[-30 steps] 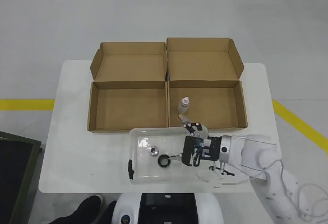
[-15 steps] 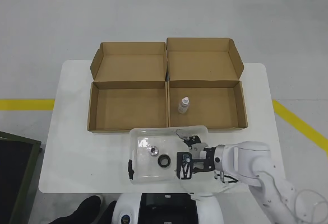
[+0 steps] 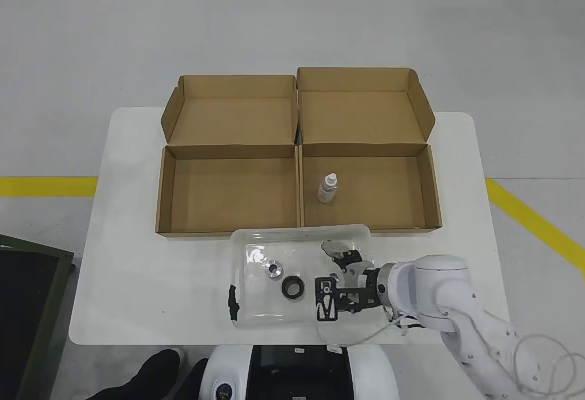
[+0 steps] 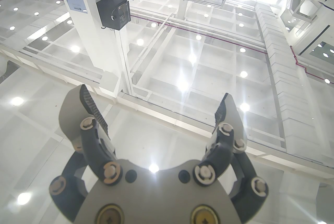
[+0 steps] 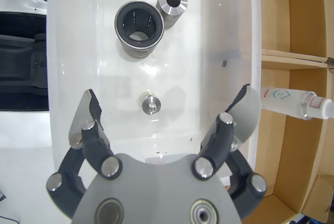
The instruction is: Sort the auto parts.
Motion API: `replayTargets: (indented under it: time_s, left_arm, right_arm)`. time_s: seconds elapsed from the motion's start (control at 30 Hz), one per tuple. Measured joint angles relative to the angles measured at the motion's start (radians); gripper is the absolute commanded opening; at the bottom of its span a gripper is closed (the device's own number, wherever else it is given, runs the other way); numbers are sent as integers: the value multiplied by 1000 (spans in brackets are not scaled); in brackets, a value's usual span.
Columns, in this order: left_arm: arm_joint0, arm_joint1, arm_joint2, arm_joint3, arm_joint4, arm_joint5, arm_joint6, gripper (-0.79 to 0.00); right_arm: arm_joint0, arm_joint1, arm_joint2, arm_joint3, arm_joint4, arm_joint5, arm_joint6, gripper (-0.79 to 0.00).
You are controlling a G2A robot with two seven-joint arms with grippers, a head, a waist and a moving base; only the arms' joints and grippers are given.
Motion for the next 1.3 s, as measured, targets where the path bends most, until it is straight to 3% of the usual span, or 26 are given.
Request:
replayTargets:
  time_s: [0.07,0.4,0.57,0.63,0.67,0.97,1.07,1.27,1.3]
  left_arm:
    - [0,0,0,0,0,0,0,0]
    - [0,0,0,0,0,0,0,0]
    - [0,0,0,0,0,0,0,0]
    - [0,0,0,0,0,0,0,0]
    - [0,0,0,0,0,0,0,0]
    - [0,0,0,0,0,0,0,0]
    - [0,0,0,0,0,0,0,0]
    - [0,0,0,0,0,0,0,0]
    - [0,0,0,0,0,0,0,0]
  right_arm:
    - [7,3,-8,6,-12,0,12,0]
    - [39,16,-56,9,-47,0,75,-237]
    - [58,22,-81,17,-51,0,102,-265]
    - [65,25,-91,23,-53,0,104,-323]
    - [69,26,-94,26,-53,0,104,-391]
    - [91,33,-127,52,-64,2,105,-468]
    - [96,36,-134,54,-63,5,108,-533]
    - [103,42,-144,54,-53,9,113,-776]
    - [104,43,-145,53,-51,10,113,-785]
